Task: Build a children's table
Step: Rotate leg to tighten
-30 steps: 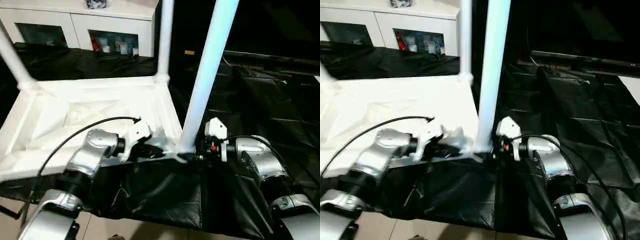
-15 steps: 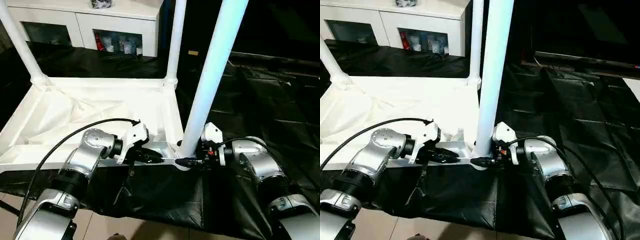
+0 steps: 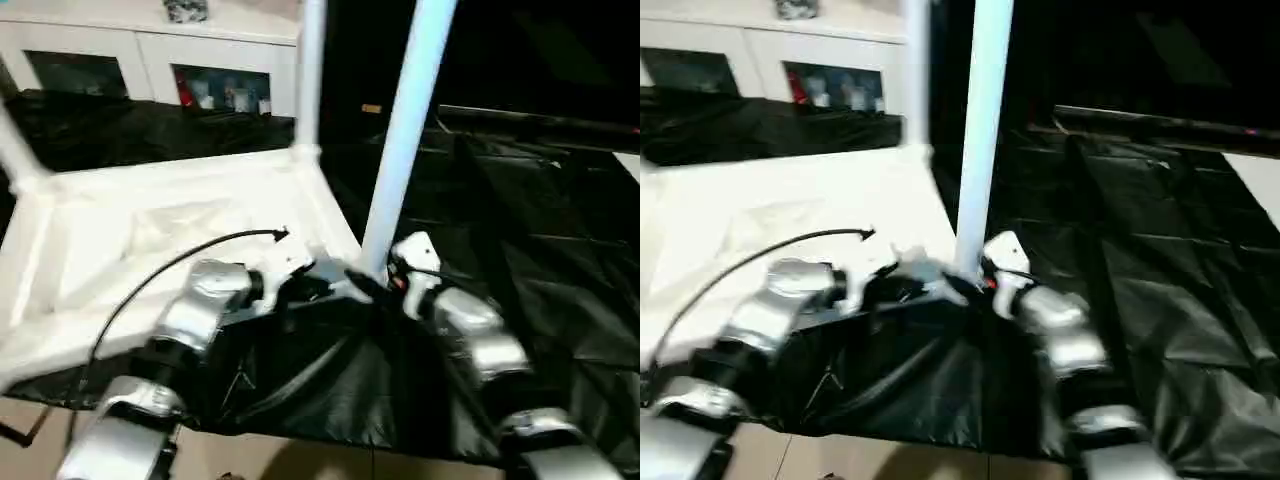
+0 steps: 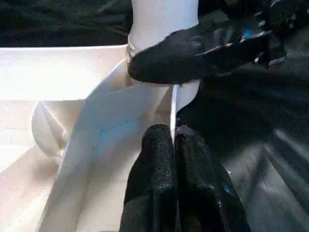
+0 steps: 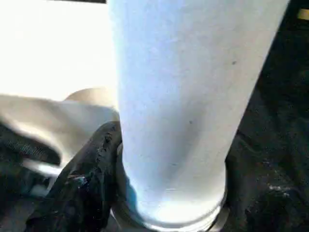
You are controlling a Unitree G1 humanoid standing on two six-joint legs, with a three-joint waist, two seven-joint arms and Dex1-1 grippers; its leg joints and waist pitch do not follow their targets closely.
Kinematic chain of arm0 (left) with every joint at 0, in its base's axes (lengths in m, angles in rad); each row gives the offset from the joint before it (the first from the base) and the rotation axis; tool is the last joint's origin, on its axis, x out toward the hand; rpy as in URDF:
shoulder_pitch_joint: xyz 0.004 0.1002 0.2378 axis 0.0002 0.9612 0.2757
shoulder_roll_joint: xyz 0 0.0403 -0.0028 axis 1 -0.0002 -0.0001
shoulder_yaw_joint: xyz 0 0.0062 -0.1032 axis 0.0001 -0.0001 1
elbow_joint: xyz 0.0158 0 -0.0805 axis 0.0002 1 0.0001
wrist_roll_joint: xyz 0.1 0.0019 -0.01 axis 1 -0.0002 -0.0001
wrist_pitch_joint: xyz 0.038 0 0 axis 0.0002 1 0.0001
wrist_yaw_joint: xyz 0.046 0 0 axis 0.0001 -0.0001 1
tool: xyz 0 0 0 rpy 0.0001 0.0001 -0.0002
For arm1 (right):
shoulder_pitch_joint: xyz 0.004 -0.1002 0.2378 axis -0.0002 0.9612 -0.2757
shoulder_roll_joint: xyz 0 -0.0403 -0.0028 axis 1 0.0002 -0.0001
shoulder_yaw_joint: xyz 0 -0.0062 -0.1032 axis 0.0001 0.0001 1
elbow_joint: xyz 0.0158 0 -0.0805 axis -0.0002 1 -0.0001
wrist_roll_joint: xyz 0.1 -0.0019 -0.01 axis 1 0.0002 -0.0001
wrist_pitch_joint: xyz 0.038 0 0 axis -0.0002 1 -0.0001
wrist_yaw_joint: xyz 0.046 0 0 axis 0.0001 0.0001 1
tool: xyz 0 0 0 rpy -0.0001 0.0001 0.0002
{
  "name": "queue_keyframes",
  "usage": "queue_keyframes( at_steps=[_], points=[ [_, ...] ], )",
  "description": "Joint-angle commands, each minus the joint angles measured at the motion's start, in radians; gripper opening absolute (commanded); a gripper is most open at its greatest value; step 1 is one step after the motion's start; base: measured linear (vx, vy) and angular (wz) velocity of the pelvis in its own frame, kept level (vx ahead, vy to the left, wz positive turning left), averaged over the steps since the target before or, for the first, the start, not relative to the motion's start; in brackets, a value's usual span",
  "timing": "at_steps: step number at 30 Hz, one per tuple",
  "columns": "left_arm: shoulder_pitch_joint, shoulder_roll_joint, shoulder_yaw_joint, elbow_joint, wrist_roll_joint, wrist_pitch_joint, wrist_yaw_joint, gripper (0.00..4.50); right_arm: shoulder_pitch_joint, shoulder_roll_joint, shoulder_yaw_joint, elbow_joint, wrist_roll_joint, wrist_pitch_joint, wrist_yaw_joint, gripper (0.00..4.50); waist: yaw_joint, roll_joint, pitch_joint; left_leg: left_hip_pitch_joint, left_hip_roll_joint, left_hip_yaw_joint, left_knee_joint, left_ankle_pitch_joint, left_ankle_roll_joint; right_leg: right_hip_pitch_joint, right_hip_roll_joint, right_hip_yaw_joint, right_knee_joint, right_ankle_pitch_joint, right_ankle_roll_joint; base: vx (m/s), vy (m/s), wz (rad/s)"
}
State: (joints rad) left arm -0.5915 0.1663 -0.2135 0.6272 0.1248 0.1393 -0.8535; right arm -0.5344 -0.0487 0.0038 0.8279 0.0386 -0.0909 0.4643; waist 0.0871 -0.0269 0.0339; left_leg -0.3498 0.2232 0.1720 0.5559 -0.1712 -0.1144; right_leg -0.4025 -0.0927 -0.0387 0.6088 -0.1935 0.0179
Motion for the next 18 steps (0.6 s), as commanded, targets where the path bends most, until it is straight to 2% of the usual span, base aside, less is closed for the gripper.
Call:
queue_keyframes(
  at_steps=[1, 2, 4, 5, 7, 11, 16, 18],
  points=[
    [-0.002, -0.109, -0.034, -0.008, -0.026, 0.019, 0.084, 0.0, 0.003, 0.095, 0.076, 0.045, -0.027, 0.028, 0.026, 2.69, -0.002, -0.003, -0.038, 0.0, -0.003, 0.006, -0.071, -0.367, 0.004, 0.025, -0.031, 0.023, -0.102, -0.423, -0.131, 0.0, 0.0, 0.0],
    [0.0, -0.125, -0.037, -0.012, -0.025, 0.021, 0.097, 0.0, 0.001, 0.108, 0.08, 0.042, -0.024, 0.015, 0.036, 2.69, 0.0, 0.0, -0.04, 0.0, -0.003, 0.006, -0.071, -0.367, 0.009, 0.025, -0.032, 0.024, -0.102, -0.415, -0.13, 0.0, 0.0, 0.0],
    [0.003, -0.141, -0.039, -0.015, -0.022, 0.02, 0.107, 0.0, -0.001, 0.121, 0.081, 0.038, -0.023, 0.0, 0.043, 2.69, 0.003, -0.001, -0.041, -0.001, -0.003, 0.007, -0.07, -0.356, 0.016, 0.027, -0.032, 0.024, -0.102, -0.396, -0.131, 0.0, 0.0, 0.0],
    [0.007, -0.144, -0.042, -0.022, -0.025, 0.012, 0.092, 0.0, 0.001, 0.127, 0.073, 0.03, -0.008, 0.002, 0.06, 3.24, 0.003, -0.003, -0.041, -0.004, -0.004, 0.007, -0.07, -0.346, 0.021, 0.028, -0.031, 0.024, -0.1, -0.38, -0.134, 0.0, 0.0, 0.0],
    [0.023, -0.134, -0.051, -0.049, -0.035, -0.003, 0.043, 0.0, 0.006, 0.127, 0.058, 0.007, 0.028, 0.02, 0.103, 3.38, 0.004, -0.001, -0.042, -0.007, -0.003, 0.007, -0.071, -0.334, 0.025, 0.031, -0.031, 0.024, -0.097, -0.359, -0.138, 0.0, 0.0, 0.0],
    [0.029, -0.098, -0.043, -0.063, -0.045, -0.005, 0.004, 0.0, 0.0, 0.076, 0.069, -0.001, 0.027, 0.011, 0.152, 3.74, 0.002, 0.001, -0.043, -0.009, -0.001, 0.007, -0.071, -0.317, 0.03, 0.033, -0.03, 0.023, -0.092, -0.306, -0.155, 0.0, 0.0, 0.0],
    [0.022, -0.021, -0.031, -0.058, -0.065, -0.023, -0.104, 0.0, -0.004, -0.051, 0.098, -0.027, 0.04, 0.005, 0.415, 3.74, 0.006, 0.0, -0.047, -0.01, -0.002, 0.011, -0.064, -0.278, 0.054, 0.041, -0.029, 0.022, -0.086, -0.227, -0.188, 0.0, 0.0, 0.0],
    [0.02, -0.006, -0.029, -0.057, -0.069, -0.027, -0.127, 0.0, -0.002, -0.076, 0.107, -0.035, 0.04, -0.003, 0.464, 3.74, 0.007, -0.001, -0.047, -0.012, -0.002, 0.012, -0.061, -0.256, 0.064, 0.045, -0.03, 0.022, -0.082, -0.2, -0.197, 0.0, 0.0, 0.0]
  ],
)
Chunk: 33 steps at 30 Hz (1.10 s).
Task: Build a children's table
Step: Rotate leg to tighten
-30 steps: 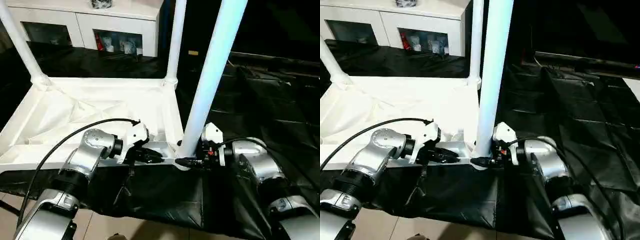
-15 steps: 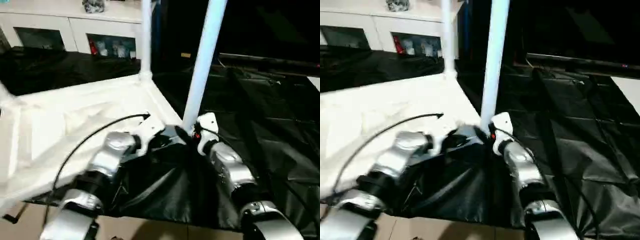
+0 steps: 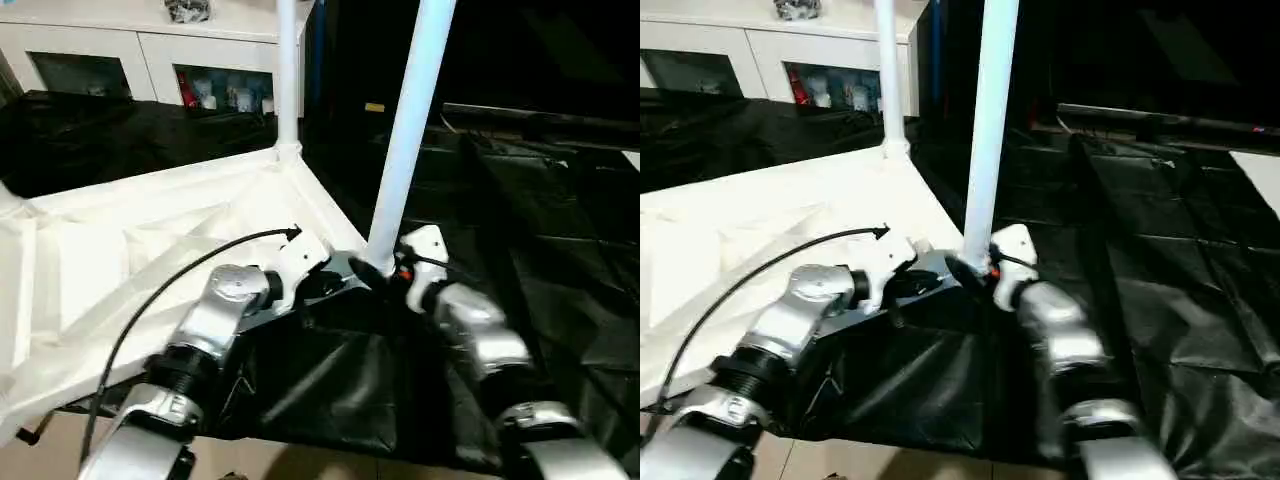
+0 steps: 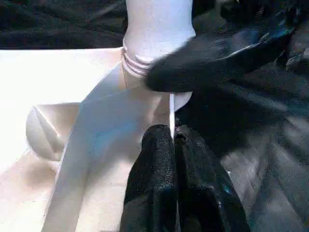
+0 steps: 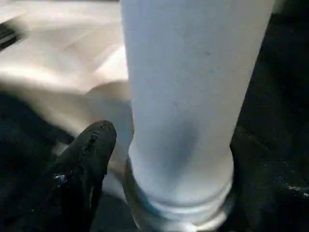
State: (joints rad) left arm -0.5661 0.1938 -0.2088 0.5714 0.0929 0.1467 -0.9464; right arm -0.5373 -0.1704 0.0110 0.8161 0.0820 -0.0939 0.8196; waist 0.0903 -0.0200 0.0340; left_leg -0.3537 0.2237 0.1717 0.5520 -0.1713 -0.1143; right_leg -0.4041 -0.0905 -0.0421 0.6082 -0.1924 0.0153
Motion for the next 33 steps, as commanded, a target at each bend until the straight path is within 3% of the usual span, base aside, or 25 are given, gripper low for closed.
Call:
queue_keyframes(
  at_steps=[1, 8, 19, 25, 33],
  points=[
    [-0.007, 0.0, -0.03, -0.001, -0.047, -0.047, -0.093, 0.0, 0.004, -0.01, 0.125, -0.037, -0.008, -0.021, 0.209, 3.74, 0.004, -0.008, -0.048, -0.008, -0.002, 0.012, -0.057, -0.24, 0.068, 0.046, -0.033, 0.025, -0.079, -0.185, -0.204, 0.0, 0.0, 0.0],
    [-0.008, 0.105, -0.041, 0.008, -0.076, -0.064, -0.291, 0.0, -0.001, -0.12, 0.185, -0.05, -0.035, -0.083, 0.453, 3.74, 0.01, -0.011, -0.048, -0.006, 0.004, 0.017, -0.05, -0.216, 0.085, 0.047, -0.03, 0.021, -0.066, -0.123, -0.253, 0.0, 0.0, 0.0],
    [-0.011, 0.154, -0.048, 0.013, -0.106, -0.074, -0.392, 0.0, -0.012, -0.12, 0.196, -0.054, -0.009, -0.116, 0.531, 3.74, 0.023, -0.012, -0.047, -0.001, 0.005, 0.017, -0.051, -0.223, 0.077, 0.046, -0.033, 0.024, -0.063, -0.137, -0.258, 0.0, 0.0, 0.0],
    [-0.016, 0.157, -0.046, 0.022, -0.108, -0.082, -0.4, 0.0, -0.017, -0.112, 0.187, -0.057, 0.012, -0.101, 0.546, 3.16, 0.023, -0.011, -0.048, -0.001, 0.004, 0.017, -0.05, -0.208, 0.075, 0.048, -0.031, 0.024, -0.06, -0.11, -0.262, 0.0, 0.0, 0.0],
    [-0.015, 0.155, -0.038, 0.03, -0.117, -0.089, -0.386, 0.0, 0.006, -0.097, 0.175, -0.071, 0.034, -0.096, 0.535, 2.73, 0.025, -0.013, -0.048, -0.002, 0.004, 0.017, -0.049, -0.205, 0.076, 0.05, -0.032, 0.023, -0.06, -0.114, -0.261, 0.0, 0.0, 0.0]
  ],
)
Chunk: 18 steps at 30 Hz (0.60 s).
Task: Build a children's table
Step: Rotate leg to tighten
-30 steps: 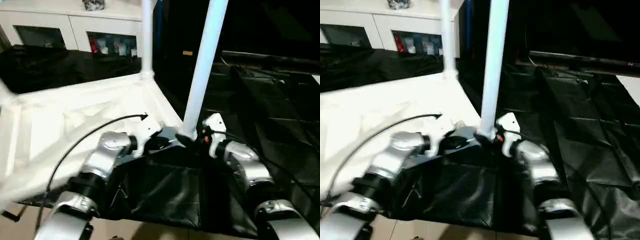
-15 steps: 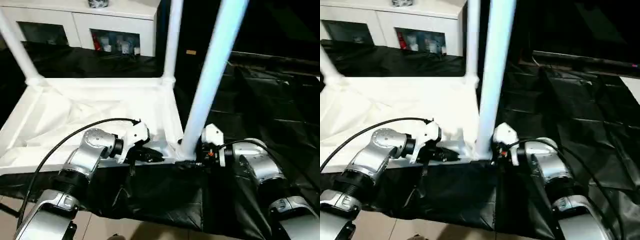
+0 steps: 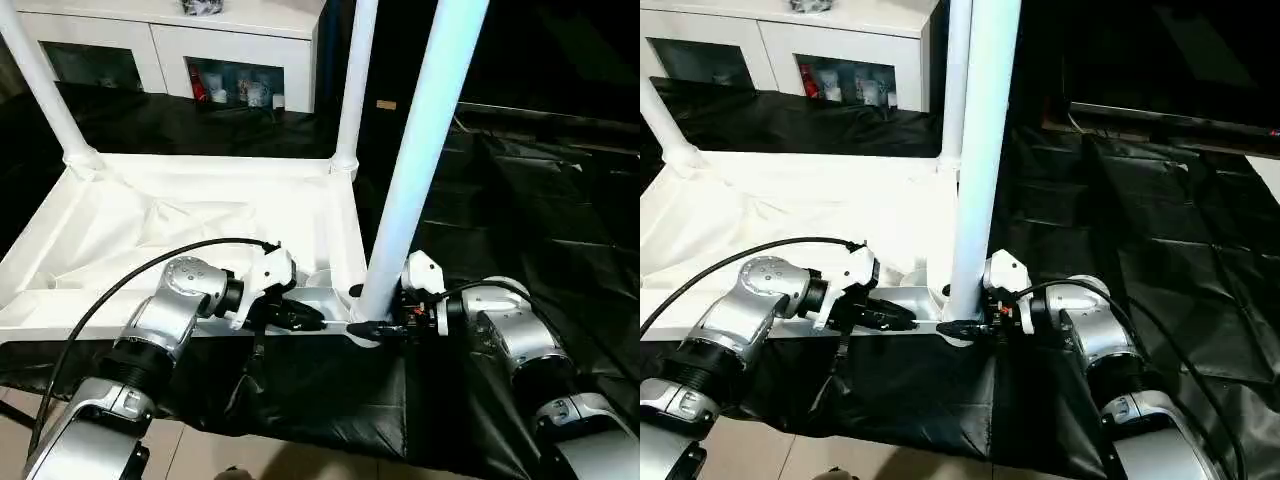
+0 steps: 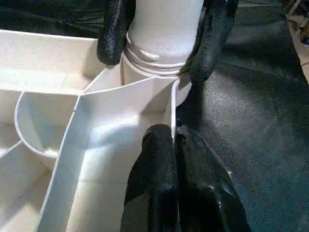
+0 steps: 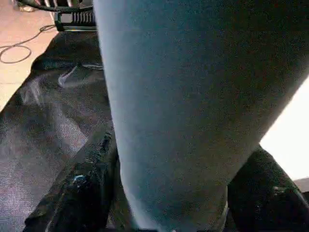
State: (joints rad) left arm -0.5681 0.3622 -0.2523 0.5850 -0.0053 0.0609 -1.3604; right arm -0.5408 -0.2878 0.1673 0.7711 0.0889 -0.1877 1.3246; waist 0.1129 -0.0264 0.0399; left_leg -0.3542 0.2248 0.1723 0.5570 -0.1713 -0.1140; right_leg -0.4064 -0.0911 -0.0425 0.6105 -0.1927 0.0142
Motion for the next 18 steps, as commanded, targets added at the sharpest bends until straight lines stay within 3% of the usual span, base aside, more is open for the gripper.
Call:
queue_keyframes(
  at_steps=[1, 5, 8, 11, 15, 16, 18],
  points=[
    [-0.01, -0.016, 0.009, 0.015, -0.02, -0.003, 0.036, 0.0, 0.015, 0.024, 0.015, -0.029, 0.033, 0.003, 0.027, 2.7, 0.002, -0.006, -0.054, -0.001, 0.003, 0.016, -0.054, -0.208, 0.074, 0.052, -0.032, 0.023, -0.062, -0.122, -0.258, 0.0, 0.0, 0.0],
    [0.002, -0.041, 0.031, 0.014, -0.027, -0.001, 0.095, 0.0, 0.048, 0.053, -0.009, -0.038, 0.055, 0.028, -0.018, 2.66, 0.005, -0.006, -0.054, 0.0, 0.003, 0.016, -0.055, -0.208, 0.074, 0.051, -0.033, 0.024, -0.063, -0.12, -0.256, 0.0, 0.0, 0.0],
    [0.001, -0.05, 0.034, 0.017, -0.021, -0.004, 0.124, 0.0, 0.055, 0.062, -0.017, -0.036, 0.057, 0.03, -0.039, 2.65, 0.004, -0.005, -0.052, 0.001, 0.003, 0.015, -0.058, -0.235, 0.063, 0.049, -0.033, 0.024, -0.068, -0.172, -0.245, 0.0, 0.0, 0.0],
    [-0.021, -0.098, 0.033, 0.053, 0.041, -0.006, 0.293, 0.0, 0.073, 0.124, -0.056, -0.013, 0.041, 0.026, -0.216, 2.65, 0.002, -0.005, -0.048, 0.007, 0.003, 0.013, -0.063, -0.274, 0.043, 0.043, -0.037, 0.027, -0.079, -0.245, -0.222, 0.0, 0.0, 0.0],
    [-0.046, -0.165, 0.043, 0.083, 0.065, 0.016, 0.432, 0.0, 0.073, 0.185, -0.073, 0.026, -0.005, 0.029, -0.428, 2.65, -0.005, -0.007, -0.047, 0.006, -0.001, 0.009, -0.068, -0.295, 0.013, 0.041, -0.038, 0.027, -0.089, -0.345, -0.171, 0.0, 0.0, 0.0],
    [-0.054, -0.216, 0.027, 0.083, 0.083, 0.04, 0.5, 0.0, 0.063, 0.229, -0.075, 0.057, -0.058, 0.044, -0.614, 2.65, -0.006, -0.003, -0.045, 0.005, 0.0, 0.008, -0.07, -0.301, 0.007, 0.039, -0.038, 0.028, -0.092, -0.356, -0.163, 0.0, 0.0, 0.0],
    [-0.056, -0.232, 0.021, 0.082, 0.088, 0.045, 0.519, 0.0, 0.057, 0.242, -0.077, 0.069, -0.073, 0.054, -0.67, 2.65, -0.008, 0.0, -0.045, 0.005, -0.003, 0.005, -0.072, -0.318, -0.002, 0.039, -0.038, 0.026, -0.094, -0.395, -0.145, 0.0, 0.0, 0.0]
  ],
)
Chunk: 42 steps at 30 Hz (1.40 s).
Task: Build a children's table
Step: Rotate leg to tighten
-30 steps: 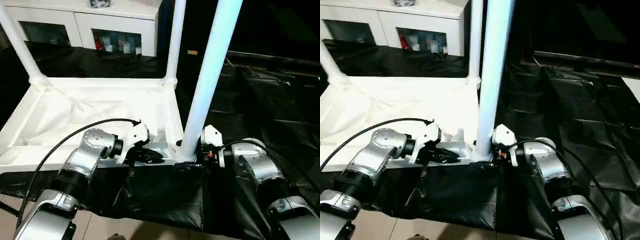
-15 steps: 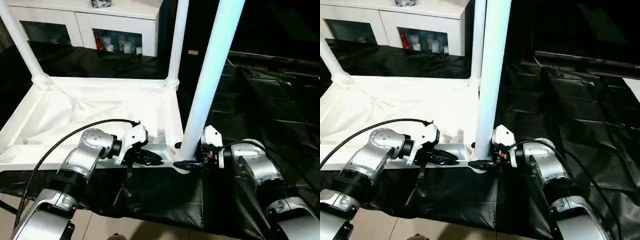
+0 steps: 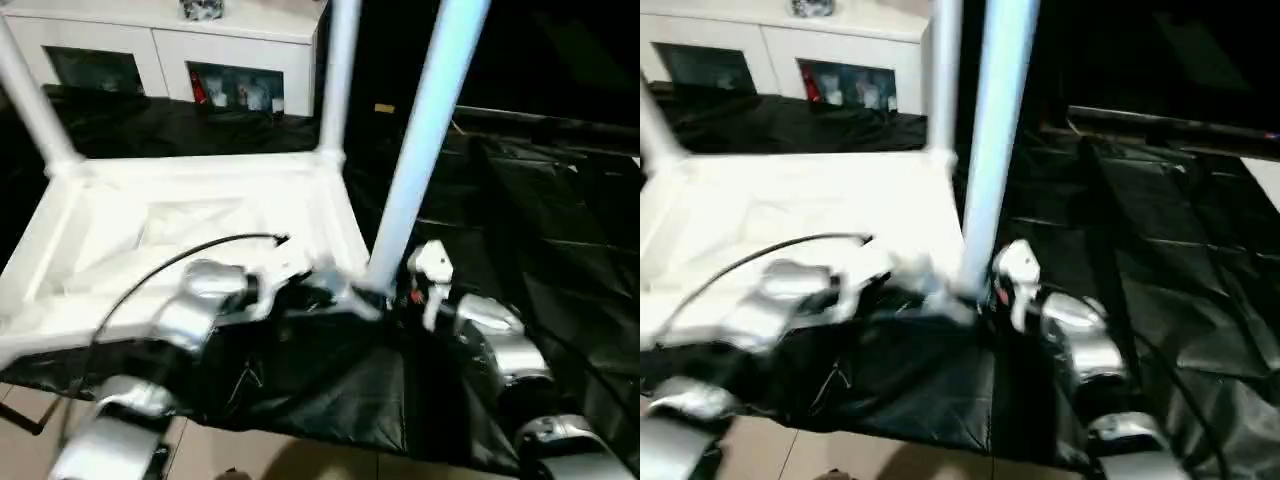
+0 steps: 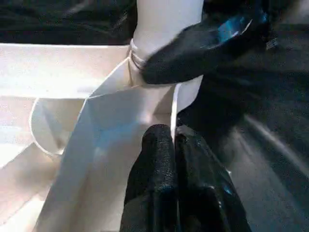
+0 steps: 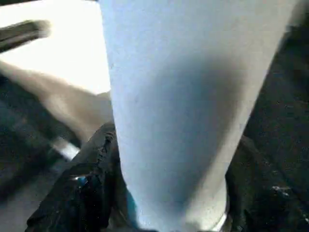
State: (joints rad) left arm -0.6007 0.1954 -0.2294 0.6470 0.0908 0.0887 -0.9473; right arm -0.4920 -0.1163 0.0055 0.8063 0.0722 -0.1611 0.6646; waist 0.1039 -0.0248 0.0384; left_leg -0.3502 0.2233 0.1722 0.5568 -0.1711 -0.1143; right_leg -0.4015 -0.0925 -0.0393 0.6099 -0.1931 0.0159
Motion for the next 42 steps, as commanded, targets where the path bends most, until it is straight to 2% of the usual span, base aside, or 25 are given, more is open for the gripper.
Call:
queue_keyframes(
  at_steps=[1, 2, 4, 6, 8, 11, 12, 13, 14, 16, 19, 20, 22, 27, 30, 31, 33, 34, 36, 40, 42],
  points=[
    [-0.027, -0.113, -0.016, 0.022, 0.008, 0.037, 0.162, 0.0, -0.023, 0.113, 0.064, 0.078, -0.06, 0.045, -0.125, 2.65, -0.002, 0.001, -0.044, 0.001, -0.003, 0.005, -0.071, -0.33, 0.001, 0.032, -0.036, 0.023, -0.097, -0.407, -0.14, 0.0, 0.0, 0.0],
    [-0.029, -0.125, -0.018, 0.023, 0.013, 0.041, 0.177, 0.0, -0.031, 0.125, 0.057, 0.088, -0.06, 0.05, -0.152, 2.65, -0.008, 0.0, -0.042, 0.002, -0.003, 0.006, -0.071, -0.338, -0.002, 0.028, -0.035, 0.024, -0.099, -0.415, -0.139, 0.0, 0.0, 0.0],
    [-0.031, -0.156, -0.029, 0.024, 0.029, 0.046, 0.212, 0.0, -0.05, 0.159, 0.049, 0.103, -0.058, 0.047, -0.191, 2.65, -0.011, 0.001, -0.044, -0.001, -0.004, 0.005, -0.07, -0.342, 0.002, 0.029, -0.034, 0.023, -0.101, -0.421, -0.133, 0.0, 0.0, 0.0],
    [-0.031, -0.178, -0.032, 0.02, 0.029, 0.043, 0.219, 0.0, -0.066, 0.189, 0.039, 0.101, -0.043, 0.029, -0.196, 2.65, -0.01, -0.001, -0.047, -0.001, -0.005, 0.007, -0.068, -0.332, 0.015, 0.029, -0.033, 0.024, -0.1, -0.381, -0.135, 0.0, 0.0, 0.0],
    [-0.029, -0.177, -0.032, 0.016, 0.023, 0.039, 0.206, 0.0, -0.068, 0.192, 0.031, 0.092, -0.027, 0.031, -0.182, 3.2, -0.01, 0.0, -0.048, -0.005, -0.005, 0.007, -0.069, -0.321, 0.022, 0.032, -0.031, 0.024, -0.097, -0.348, -0.142, 0.0, 0.0, 0.0],
    [-0.022, -0.165, -0.026, 0.005, 0.012, 0.032, 0.18, 0.0, -0.067, 0.188, 0.013, 0.074, -0.001, 0.042, -0.16, 3.37, -0.011, 0.002, -0.047, -0.007, -0.004, 0.006, -0.07, -0.32, 0.027, 0.034, -0.031, 0.022, -0.094, -0.322, -0.153, 0.0, 0.0, 0.0],
    [-0.014, -0.15, -0.022, -0.006, 0.001, 0.027, 0.153, 0.0, -0.068, 0.174, 0.01, 0.066, 0.007, 0.032, -0.148, 3.63, -0.012, 0.002, -0.047, -0.007, -0.004, 0.007, -0.07, -0.324, 0.027, 0.034, -0.031, 0.022, -0.095, -0.326, -0.153, 0.0, 0.0, 0.0],
    [-0.007, -0.135, -0.017, -0.015, -0.008, 0.021, 0.13, 0.0, -0.069, 0.16, 0.009, 0.059, 0.014, 0.026, -0.127, 3.76, -0.011, -0.004, -0.047, -0.007, -0.004, 0.006, -0.07, -0.322, 0.029, 0.034, -0.032, 0.022, -0.094, -0.335, -0.151, 0.0, 0.0, 0.0],
    [-0.001, -0.123, -0.013, -0.023, -0.017, 0.013, 0.108, 0.0, -0.071, 0.145, 0.008, 0.055, 0.016, 0.02, -0.11, 3.83, -0.011, 0.0, -0.047, -0.008, -0.003, 0.006, -0.071, -0.325, 0.032, 0.033, -0.033, 0.023, -0.095, -0.338, -0.153, 0.0, 0.0, 0.0],
    [0.01, -0.096, -0.007, -0.038, -0.032, 0.013, 0.062, 0.0, -0.073, 0.113, 0.006, 0.042, 0.032, 0.026, -0.035, 3.83, -0.013, -0.001, -0.048, -0.012, -0.003, 0.006, -0.069, -0.309, 0.038, 0.038, -0.033, 0.022, -0.092, -0.314, -0.16, 0.0, 0.0, 0.0],
    [0.018, -0.07, -0.008, -0.046, -0.039, 0.005, 0.021, 0.0, -0.07, 0.076, 0.02, 0.028, 0.036, 0.03, 0.043, 3.83, -0.01, -0.001, -0.051, -0.012, -0.002, 0.01, -0.064, -0.255, 0.054, 0.04, -0.032, 0.022, -0.084, -0.227, -0.187, 0.0, 0.0, 0.0],
    [0.023, -0.037, -0.008, -0.047, -0.05, -0.013, -0.036, 0.0, -0.056, 0.025, 0.045, -0.003, 0.046, 0.036, 0.171, 3.83, -0.01, 0.0, -0.053, -0.012, -0.001, 0.011, -0.061, -0.234, 0.059, 0.042, -0.031, 0.022, -0.08, -0.19, -0.2, 0.0, 0.0, 0.0],
    [0.023, -0.011, -0.005, -0.049, -0.064, -0.018, -0.087, 0.0, -0.045, -0.013, 0.057, -0.032, 0.063, 0.05, 0.273, 3.83, -0.007, -0.003, -0.055, -0.015, -0.003, 0.013, -0.056, -0.209, 0.08, 0.048, -0.029, 0.021, -0.074, -0.14, -0.212, 0.0, 0.0, 0.0],
    [0.018, 0.015, 0.0, -0.051, -0.08, -0.012, -0.146, 0.0, -0.032, -0.059, 0.078, -0.063, 0.08, 0.056, 0.393, 3.83, -0.006, 0.001, -0.056, -0.011, 0.002, 0.014, -0.052, -0.168, 0.095, 0.047, -0.029, 0.02, -0.062, -0.053, -0.256, 0.0, 0.0, 0.0],
    [0.015, 0.031, -0.002, -0.052, -0.082, -0.01, -0.174, 0.0, -0.032, -0.081, 0.086, -0.068, 0.084, 0.059, 0.452, 3.49, -0.003, 0.002, -0.054, -0.01, 0.003, 0.015, -0.051, -0.189, 0.099, 0.048, -0.029, 0.018, -0.061, -0.062, -0.264, 0.0, 0.0, 0.0],
    [0.014, 0.046, -0.005, -0.054, -0.084, -0.007, -0.202, 0.0, -0.034, -0.1, 0.094, -0.069, 0.086, 0.063, 0.5, 3.49, 0.001, -0.001, -0.053, -0.009, 0.003, 0.016, -0.051, -0.2, 0.095, 0.048, -0.03, 0.018, -0.064, -0.084, -0.263, 0.0, 0.0, 0.0],
    [0.016, 0.066, -0.011, -0.062, -0.091, -0.004, -0.24, 0.0, -0.038, -0.121, 0.101, -0.07, 0.091, 0.068, 0.556, 3.32, 0.004, 0.001, -0.052, -0.008, 0.004, 0.017, -0.052, -0.209, 0.088, 0.045, -0.031, 0.02, -0.065, -0.109, -0.259, 0.0, 0.0, 0.0],
    [0.018, 0.084, -0.016, -0.065, -0.098, -0.003, -0.274, 0.0, -0.043, -0.137, 0.108, -0.072, 0.092, 0.071, 0.601, 3.13, 0.007, -0.001, -0.053, -0.007, 0.003, 0.017, -0.052, -0.213, 0.086, 0.047, -0.03, 0.019, -0.066, -0.122, -0.256, 0.0, 0.0, 0.0],
    [0.02, 0.109, -0.02, -0.063, -0.103, -0.008, -0.316, 0.0, -0.05, -0.156, 0.121, -0.073, 0.087, 0.074, 0.654, 3.09, 0.009, -0.001, -0.052, -0.008, 0.004, 0.017, -0.052, -0.216, 0.085, 0.046, -0.03, 0.019, -0.065, -0.127, -0.258, 0.0, 0.0, 0.0],
    [0.019, 0.136, -0.014, -0.052, -0.103, -0.012, -0.351, 0.0, -0.06, -0.175, 0.145, -0.062, 0.07, 0.07, 0.698, 2.62, 0.011, -0.004, -0.053, -0.008, 0.005, 0.016, -0.053, -0.203, 0.076, 0.045, -0.031, 0.019, -0.062, -0.119, -0.261, 0.0, 0.0, 0.0],
    [0.018, 0.14, -0.013, -0.05, -0.105, -0.012, -0.356, 0.0, -0.063, -0.179, 0.15, -0.059, 0.069, 0.067, 0.706, 2.54, 0.011, -0.004, -0.053, -0.007, 0.005, 0.016, -0.052, -0.198, 0.076, 0.045, -0.031, 0.019, -0.06, -0.108, -0.263, 0.0, 0.0, 0.0]
  ],
)
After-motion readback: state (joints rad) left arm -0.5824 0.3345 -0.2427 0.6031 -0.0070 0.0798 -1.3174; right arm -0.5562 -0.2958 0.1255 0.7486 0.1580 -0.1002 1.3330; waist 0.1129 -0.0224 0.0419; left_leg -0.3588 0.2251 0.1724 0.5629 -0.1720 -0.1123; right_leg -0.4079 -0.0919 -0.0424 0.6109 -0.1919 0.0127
